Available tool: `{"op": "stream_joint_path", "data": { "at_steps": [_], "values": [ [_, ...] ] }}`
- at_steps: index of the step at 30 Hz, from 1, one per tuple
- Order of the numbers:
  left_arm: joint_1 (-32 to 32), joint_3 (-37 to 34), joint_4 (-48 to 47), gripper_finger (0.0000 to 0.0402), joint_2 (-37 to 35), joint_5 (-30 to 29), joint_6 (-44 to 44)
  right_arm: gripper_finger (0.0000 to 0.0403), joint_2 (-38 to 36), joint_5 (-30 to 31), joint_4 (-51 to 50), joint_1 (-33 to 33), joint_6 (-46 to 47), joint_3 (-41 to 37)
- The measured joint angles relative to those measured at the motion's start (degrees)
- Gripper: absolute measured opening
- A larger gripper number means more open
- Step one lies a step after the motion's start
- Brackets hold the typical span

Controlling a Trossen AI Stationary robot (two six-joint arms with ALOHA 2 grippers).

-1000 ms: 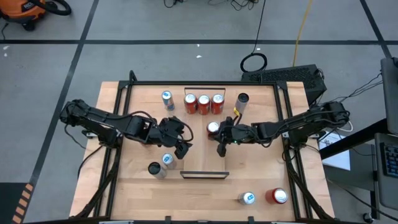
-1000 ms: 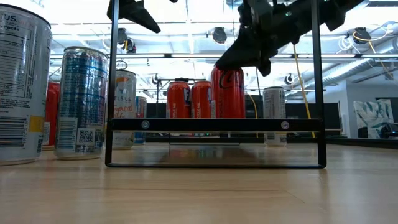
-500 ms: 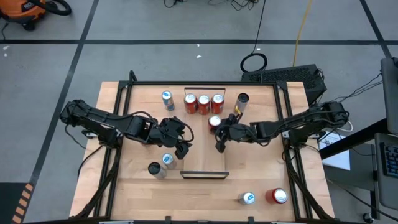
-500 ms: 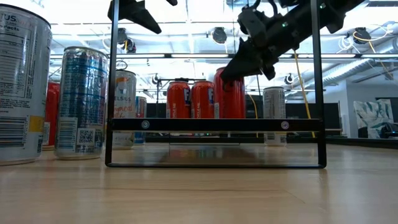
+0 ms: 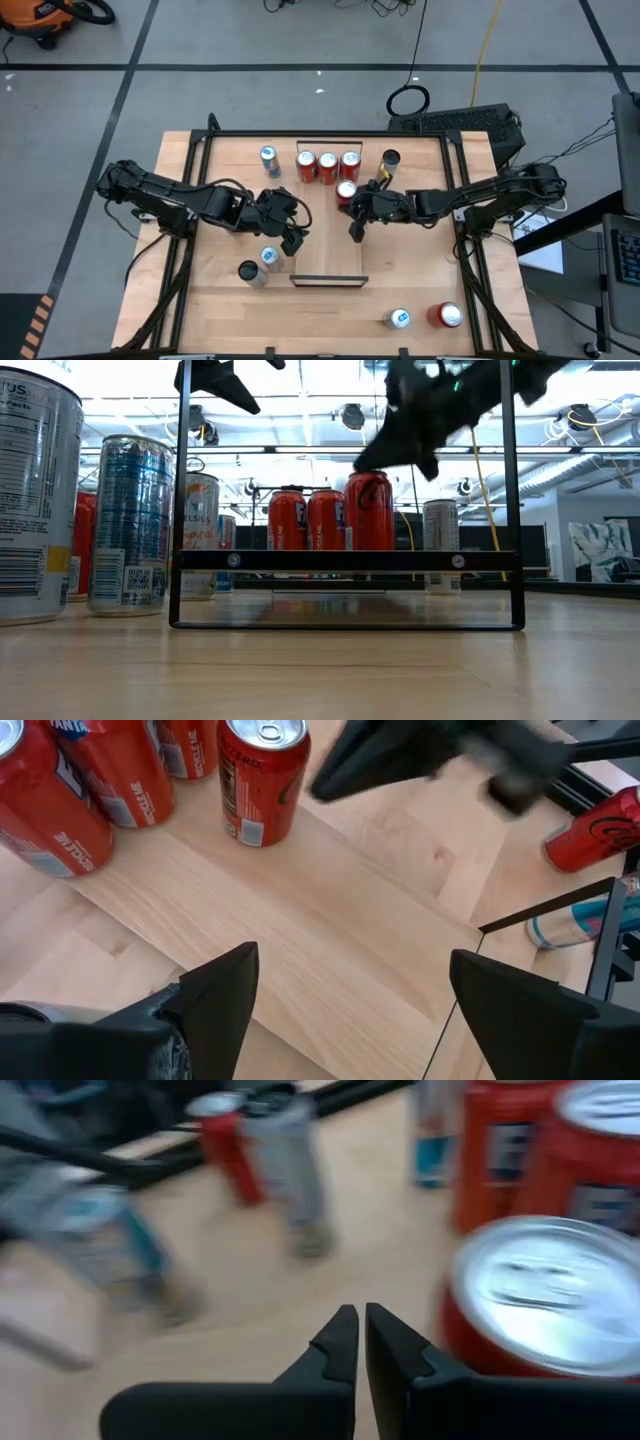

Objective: Place canned beverage on shelf
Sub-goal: Put the top right red soda can on the shelf

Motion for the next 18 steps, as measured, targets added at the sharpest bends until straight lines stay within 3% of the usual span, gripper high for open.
{"op": "stream_joint_path", "data": {
  "at_steps": [4, 9, 13, 18],
  "values": [
    [0.0, 0.0, 0.32, 0.0329, 0.0, -0.02, -1.39, 0.0, -6.01, -1.98, -17.14, -0.81, 7.18, 9.15],
    [0.94, 0.0, 1.38, 0.0329, 0.57, -0.45, -0.87, 0.0, -6.29, -0.64, -37.72, -4.87, -0.08, 23.98],
    [2.88, -0.04, 2.14, 0.0329, 0.89, -0.68, 1.74, 0.0, -2.99, -6.68, -42.42, -10.34, -8.34, 28.63],
    [4.76, 0.0, 2.26, 0.0329, 0.79, -0.76, 1.98, 0.0, 0.55, -14.02, -44.97, -15.48, -11.17, 28.61]
  ]
}}
